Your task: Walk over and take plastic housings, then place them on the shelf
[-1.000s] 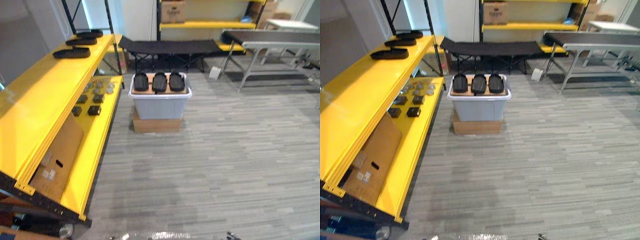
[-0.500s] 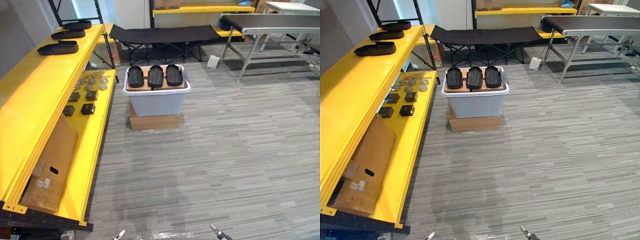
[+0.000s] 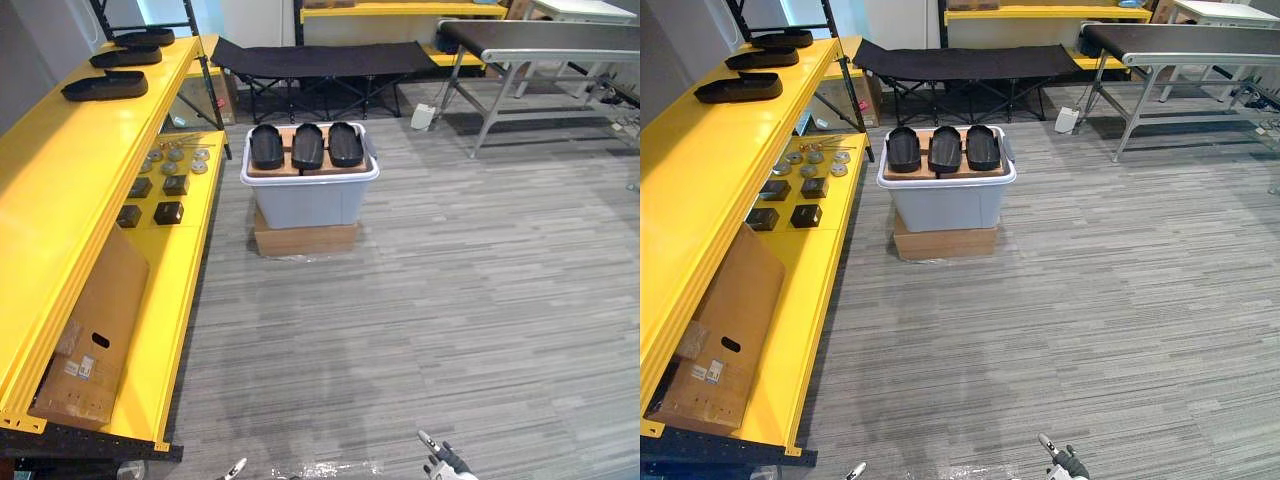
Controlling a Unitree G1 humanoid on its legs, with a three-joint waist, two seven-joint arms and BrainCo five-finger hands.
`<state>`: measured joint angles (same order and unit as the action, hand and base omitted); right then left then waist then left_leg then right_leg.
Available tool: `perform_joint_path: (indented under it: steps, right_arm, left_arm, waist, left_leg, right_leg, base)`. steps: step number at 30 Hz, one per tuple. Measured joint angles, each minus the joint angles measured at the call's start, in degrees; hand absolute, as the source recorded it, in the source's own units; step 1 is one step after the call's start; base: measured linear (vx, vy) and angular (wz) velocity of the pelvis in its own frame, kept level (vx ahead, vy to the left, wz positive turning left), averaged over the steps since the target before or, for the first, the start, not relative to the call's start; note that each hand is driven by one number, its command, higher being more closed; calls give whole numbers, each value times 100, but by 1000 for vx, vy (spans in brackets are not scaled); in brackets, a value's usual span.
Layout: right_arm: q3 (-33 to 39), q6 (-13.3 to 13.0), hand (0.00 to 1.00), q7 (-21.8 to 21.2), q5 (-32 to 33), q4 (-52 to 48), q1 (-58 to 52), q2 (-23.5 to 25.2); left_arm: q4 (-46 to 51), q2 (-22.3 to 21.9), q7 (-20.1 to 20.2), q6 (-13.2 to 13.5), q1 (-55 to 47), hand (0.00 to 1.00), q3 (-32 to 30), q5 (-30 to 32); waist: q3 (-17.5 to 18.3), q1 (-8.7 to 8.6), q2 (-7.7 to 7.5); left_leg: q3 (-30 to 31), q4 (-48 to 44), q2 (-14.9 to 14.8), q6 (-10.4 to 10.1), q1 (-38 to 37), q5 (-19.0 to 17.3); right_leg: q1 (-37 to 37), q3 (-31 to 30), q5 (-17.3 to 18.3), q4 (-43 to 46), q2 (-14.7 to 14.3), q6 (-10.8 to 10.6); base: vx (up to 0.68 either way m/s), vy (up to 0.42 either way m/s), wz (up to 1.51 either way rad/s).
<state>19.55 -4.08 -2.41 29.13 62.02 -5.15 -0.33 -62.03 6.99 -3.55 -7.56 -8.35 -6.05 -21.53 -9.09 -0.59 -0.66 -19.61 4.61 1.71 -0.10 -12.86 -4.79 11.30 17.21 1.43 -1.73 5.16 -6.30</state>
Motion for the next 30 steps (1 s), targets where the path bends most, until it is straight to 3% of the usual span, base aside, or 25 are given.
perform_joint_path:
  steps: [8, 12, 14, 15, 16, 17, 18, 20, 22, 25, 28, 29, 30]
  right_arm:
    - [-17, 30, 0, -167, 103, 9, -126, -5]
    - [-158, 244, 0, -395, 219, -42, -96, -57]
    - [-161, 291, 0, -364, 302, -149, -109, -74]
    - [-141, 303, 0, -349, 420, -195, -86, -165]
    - [-113, 248, 0, -331, 554, -328, -62, -185]
    - [-117, 266, 0, -368, 620, -412, -52, -184]
    - [-130, 286, 0, -405, 600, -423, -58, -156]
    - [-117, 299, 0, -427, 550, -418, -75, -76]
    - [26, 331, 0, -493, 342, -421, -105, 23]
    - [272, 415, 0, -550, -91, -360, -316, 33]
    - [414, 509, 0, -567, -167, -265, -634, 102]
    - [501, 579, 0, -568, -178, -263, -737, 115]
    - [605, 659, 0, -546, -215, -239, -812, 61]
  left_arm:
    - [-3, -23, -37, 189, -13, 0, -3, -1]
    - [-6, 0, 93, 140, 2, 0, 28, -236]
    - [1, 98, 296, 106, 144, 0, 356, -36]
    - [15, 106, 364, 104, 257, 0, 504, 9]
    - [54, 160, 425, 103, 380, 0, 688, 2]
    - [87, 242, 419, 63, 462, 0, 741, -4]
    - [117, 298, 391, -13, 499, 0, 739, 2]
    - [122, 342, 369, -117, 585, 0, 738, 8]
    - [122, 351, 335, -265, 682, 0, 731, 9]
    - [10, 323, 197, -439, 728, 0, 579, 27]
    - [19, 191, 154, -493, 677, 0, 70, 2]
    - [63, 91, 88, -494, 569, 0, -242, -70]
    - [58, -43, 65, -497, 465, 0, -549, -118]
  waist:
    - [-3, -8, -3]
    - [-40, -15, -65]
    - [-69, -63, -14]
    - [-171, -52, 52]
    - [-284, -68, 78]
    - [-416, -117, 32]
    - [-438, -114, -29]
    - [-465, -114, -76]
    - [-515, -132, -70]
    - [-523, -186, -73]
    - [-502, -166, -125]
    - [-489, -201, -83]
    - [-438, -260, 16]
  left_leg:
    - [19, 40, 21, 39, 4, 24]
    - [68, 42, 60, 64, 34, 7]
    - [299, 43, 99, 219, 209, -108]
    - [373, 41, 79, 234, 212, -117]
    - [435, 8, 69, 390, 140, -21]
    - [496, 5, 69, 408, -22, -36]
    - [513, 5, 42, 355, -76, -71]
    - [515, -17, -24, 278, -108, -118]
    - [491, -197, -169, 98, -66, -234]
    - [485, -727, -705, -389, -142, -704]
    - [494, -938, -961, -661, -331, -1060]
    - [486, -1008, -1144, -828, -431, -1218]
    - [525, -1571, -1443, -897, -285, -1322]
  right_leg:
    - [-7, 13, 25, -6, 2, 67]
    - [-73, 74, 117, 121, 54, 131]
    - [-695, 152, 558, 1403, 300, 48]
    - [-1116, 86, 592, 2327, 437, 40]
    - [-1728, -53, 618, 3527, 621, -24]
    - [-1828, -89, 726, 4035, 773, 66]
    - [-1851, -112, 946, 3843, 780, 91]
    - [-1934, -142, 996, 3271, 767, 66]
    - [-2014, -201, 904, 2567, 749, -17]
    - [-1952, -607, 376, 1604, 357, 5]
    - [-1898, -681, 328, 1612, 222, 91]
    - [-1942, -624, 314, 1892, 149, 142]
    - [-1921, -455, 371, 2172, -42, 327]
  base:
    - [-58, -5, 0]
    - [-10, 5, 8]
    - [-11, 32, 43]
    - [49, 65, 41]
    - [97, 78, 43]
    - [124, 63, 38]
    - [116, 41, 24]
    - [128, 11, 3]
    - [217, -40, -4]
    - [305, -167, 1]
    - [283, -260, 5]
    - [482, -475, 18]
    - [429, -434, 23]
